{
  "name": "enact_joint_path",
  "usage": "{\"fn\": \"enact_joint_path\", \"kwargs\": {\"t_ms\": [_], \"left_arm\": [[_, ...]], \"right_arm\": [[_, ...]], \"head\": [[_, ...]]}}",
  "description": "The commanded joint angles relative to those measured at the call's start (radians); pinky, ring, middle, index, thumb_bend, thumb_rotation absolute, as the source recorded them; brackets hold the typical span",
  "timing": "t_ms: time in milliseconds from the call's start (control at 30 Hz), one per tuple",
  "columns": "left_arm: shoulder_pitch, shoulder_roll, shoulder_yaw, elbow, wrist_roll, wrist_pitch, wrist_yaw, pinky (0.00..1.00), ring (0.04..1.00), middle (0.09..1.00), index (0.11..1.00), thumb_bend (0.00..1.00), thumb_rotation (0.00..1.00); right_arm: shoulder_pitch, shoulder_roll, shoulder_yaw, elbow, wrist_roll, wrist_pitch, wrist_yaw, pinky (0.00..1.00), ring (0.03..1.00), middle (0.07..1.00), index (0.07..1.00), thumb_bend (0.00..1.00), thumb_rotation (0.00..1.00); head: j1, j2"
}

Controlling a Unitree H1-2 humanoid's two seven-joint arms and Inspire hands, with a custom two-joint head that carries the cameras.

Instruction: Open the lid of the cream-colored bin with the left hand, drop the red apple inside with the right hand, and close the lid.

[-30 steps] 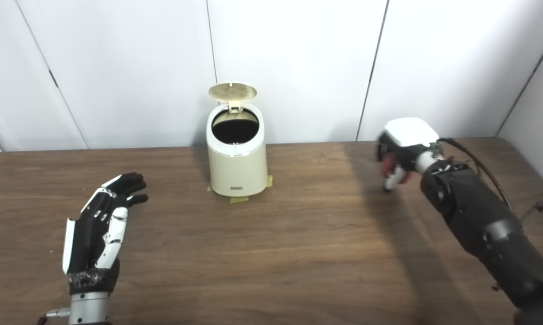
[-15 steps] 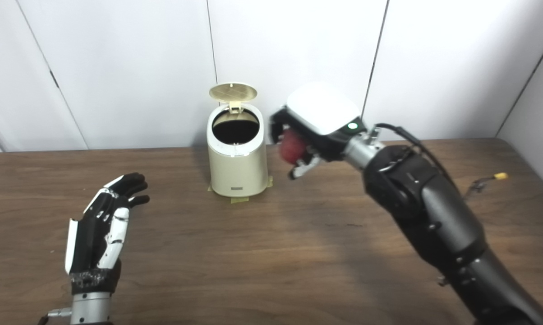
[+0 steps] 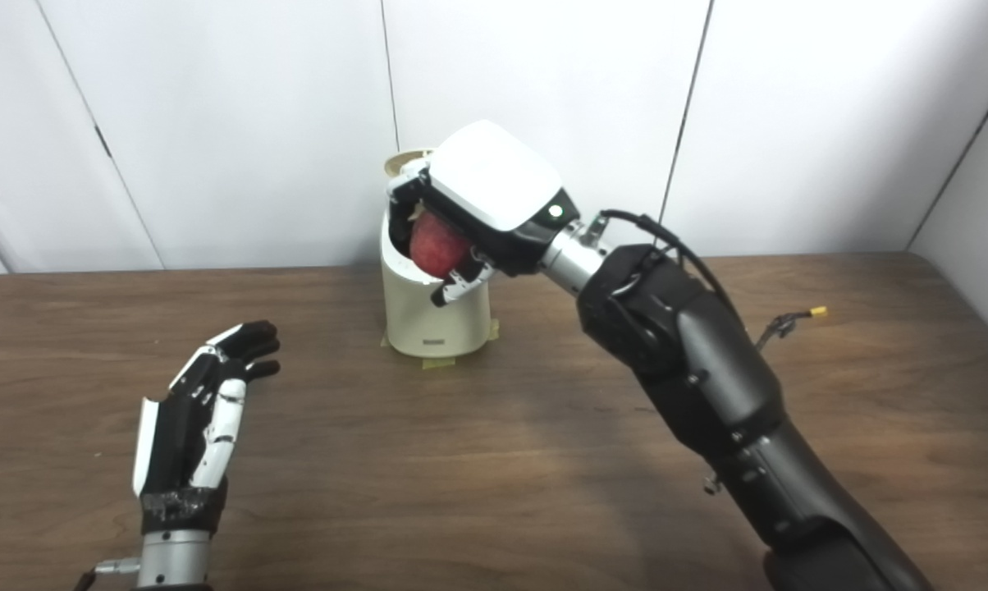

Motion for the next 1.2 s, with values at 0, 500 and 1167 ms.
{"fn": "enact_joint_path", "kwargs": {"t_ms": [0, 500, 1167], "left_arm": [[-0.02, -0.004, -0.007, -0.015, 0.017, -0.045, 0.009, 0.71, 0.773, 0.775, 0.739, 0.2, 0.63], [-0.022, -0.014, -0.023, -0.006, 0.028, -0.066, 0.021, 0.69, 0.765, 0.772, 0.735, 0.19, 0.58], [-0.014, -0.011, -0.032, -0.017, 0.031, -0.055, 0.02, 0.7, 0.768, 0.773, 0.738, 0.19, 0.6]], "right_arm": [[-0.082, 0.008, -0.006, 0.038, -0.019, -0.051, -0.092, 0.36, 0.443, 0.556, 0.447, 0.51, 0.0], [-0.214, 0.07, 0.07, 0.418, -0.114, -0.099, -0.365, 0.4, 0.484, 0.545, 0.44, 0.51, 0.0], [-0.248, 0.064, 0.1, 0.541, -0.13, 0.003, -0.426, 0.39, 0.469, 0.563, 0.457, 0.51, 0.0]], "head": [[-0.001, 0.0], [0.012, -0.003], [0.009, 0.0]]}}
